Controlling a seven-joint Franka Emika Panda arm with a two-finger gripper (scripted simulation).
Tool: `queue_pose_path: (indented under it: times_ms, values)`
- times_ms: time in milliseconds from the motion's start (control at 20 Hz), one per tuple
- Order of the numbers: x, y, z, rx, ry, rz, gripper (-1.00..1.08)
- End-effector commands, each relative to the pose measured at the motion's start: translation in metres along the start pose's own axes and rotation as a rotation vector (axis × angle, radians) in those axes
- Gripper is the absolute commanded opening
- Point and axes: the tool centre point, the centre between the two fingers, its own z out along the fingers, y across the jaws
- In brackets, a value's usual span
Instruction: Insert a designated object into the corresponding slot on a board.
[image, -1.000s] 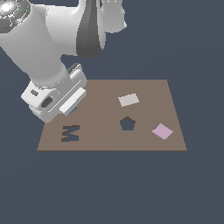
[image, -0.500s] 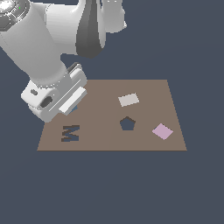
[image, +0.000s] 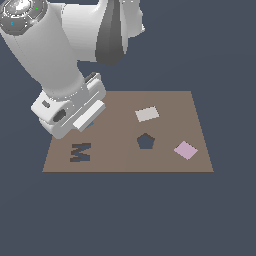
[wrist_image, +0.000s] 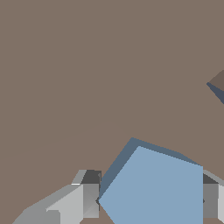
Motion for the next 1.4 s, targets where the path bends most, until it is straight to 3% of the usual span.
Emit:
queue_pose_path:
  times_ms: [0, 400, 800, 1350]
  values:
    - [0.008, -0.005, -0.001, 0.0, 0.0, 0.025, -1.0]
    - [0.045, -0.028, -0.002, -0.001, 0.001, 0.151, -1.0]
    - [0.103, -0.051, -0.004, -0.002, 0.001, 0.329, -1.0]
    - [0.173, -0.063, -0.006, -0.002, 0.001, 0.528, -1.0]
